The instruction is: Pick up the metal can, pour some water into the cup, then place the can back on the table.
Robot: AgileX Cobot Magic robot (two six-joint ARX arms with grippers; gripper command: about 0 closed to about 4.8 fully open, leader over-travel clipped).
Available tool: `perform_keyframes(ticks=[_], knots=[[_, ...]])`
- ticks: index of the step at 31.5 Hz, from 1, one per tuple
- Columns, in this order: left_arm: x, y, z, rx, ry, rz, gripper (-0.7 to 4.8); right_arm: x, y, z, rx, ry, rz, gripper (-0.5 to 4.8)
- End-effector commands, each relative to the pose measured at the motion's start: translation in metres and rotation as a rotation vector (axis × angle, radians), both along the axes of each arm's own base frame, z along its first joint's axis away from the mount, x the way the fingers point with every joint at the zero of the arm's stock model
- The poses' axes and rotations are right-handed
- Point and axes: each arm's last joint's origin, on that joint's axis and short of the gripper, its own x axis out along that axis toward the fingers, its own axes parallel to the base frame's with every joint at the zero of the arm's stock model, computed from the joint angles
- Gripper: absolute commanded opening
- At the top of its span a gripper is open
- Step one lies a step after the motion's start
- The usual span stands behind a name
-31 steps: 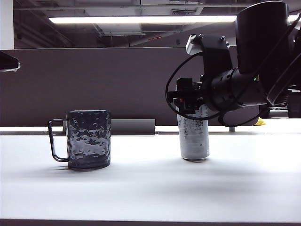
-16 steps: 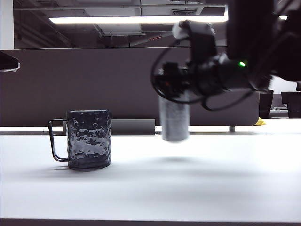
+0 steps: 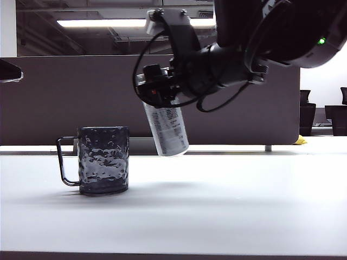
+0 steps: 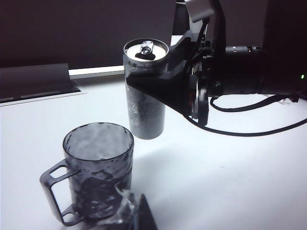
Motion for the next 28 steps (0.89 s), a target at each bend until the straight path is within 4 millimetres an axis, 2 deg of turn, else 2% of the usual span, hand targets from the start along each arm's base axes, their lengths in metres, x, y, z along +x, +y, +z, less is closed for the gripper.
perform_keyframes(ticks=[1, 10, 28], knots=[[0.001, 0.002, 0.001, -0.004, -0.011, 0.021, -0.05, 0.002, 0.004, 0.015, 0.017, -0.088, 0.011, 2.39], [0.007, 0.014, 0.001, -0.004, -0.011, 0.166, -0.05, 0.001, 0.015, 0.021, -0.088, -0.147, 0.040, 2.39], [0.007, 0.015, 0.001, -0.004, -0.011, 0.168, -0.05, -0.001, 0.022, 0.024, -0.167, -0.210, 0.093, 2.39]])
